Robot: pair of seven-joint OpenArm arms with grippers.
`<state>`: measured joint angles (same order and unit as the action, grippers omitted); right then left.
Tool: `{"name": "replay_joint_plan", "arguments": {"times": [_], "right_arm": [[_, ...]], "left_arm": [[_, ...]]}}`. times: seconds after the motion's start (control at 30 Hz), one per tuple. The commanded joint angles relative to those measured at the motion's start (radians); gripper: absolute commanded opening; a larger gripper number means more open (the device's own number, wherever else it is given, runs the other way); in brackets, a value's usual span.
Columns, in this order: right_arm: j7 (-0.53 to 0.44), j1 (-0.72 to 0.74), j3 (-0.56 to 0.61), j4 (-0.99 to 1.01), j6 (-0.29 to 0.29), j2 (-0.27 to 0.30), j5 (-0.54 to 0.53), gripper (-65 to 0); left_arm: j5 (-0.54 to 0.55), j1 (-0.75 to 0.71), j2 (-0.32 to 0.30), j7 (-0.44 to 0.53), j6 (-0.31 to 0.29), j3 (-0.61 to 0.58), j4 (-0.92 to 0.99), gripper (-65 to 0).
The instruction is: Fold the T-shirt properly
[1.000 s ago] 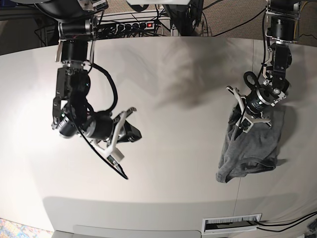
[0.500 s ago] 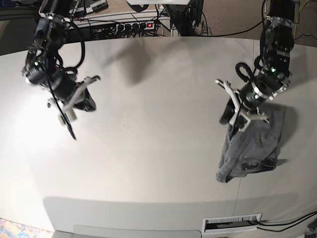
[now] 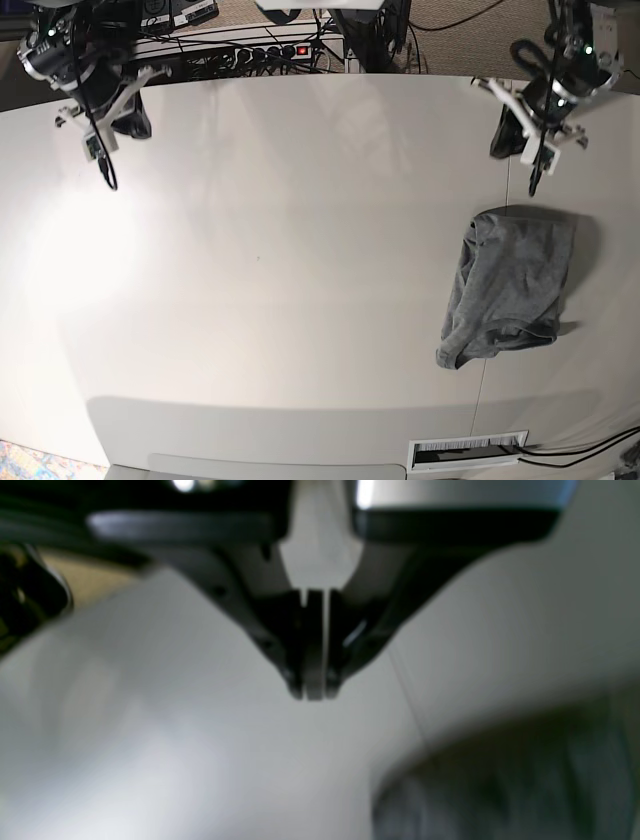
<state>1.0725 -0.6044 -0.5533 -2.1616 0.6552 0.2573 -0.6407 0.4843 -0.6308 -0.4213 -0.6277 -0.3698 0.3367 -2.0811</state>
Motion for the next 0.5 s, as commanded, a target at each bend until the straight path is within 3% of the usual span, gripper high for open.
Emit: {"name": "replay_joint_plan", "arguments": {"times": [0.0,0.17,0.47], "right_arm": [[-0.026,-0.027,-0.007,-0.019,0.003,0.005,-0.016,-65.0],[-0.026,-0.170,-0.007,-0.019,0.003,-0.033,-0.016,-65.0],[-0.024,-0.412,-0.003,-0.012,0.003,-0.116,0.043,-65.0]], "left_arm": [[0.024,-0.031,-0.011,0.022,0.003,0.027,-0.020,-65.0],[0.069,-0.182,-0.010,0.021,-0.050,0.095,-0.020,-65.0],[0.070,-0.388,-0.005,0.025,-0.050,0.100,-0.020,-65.0]]}}
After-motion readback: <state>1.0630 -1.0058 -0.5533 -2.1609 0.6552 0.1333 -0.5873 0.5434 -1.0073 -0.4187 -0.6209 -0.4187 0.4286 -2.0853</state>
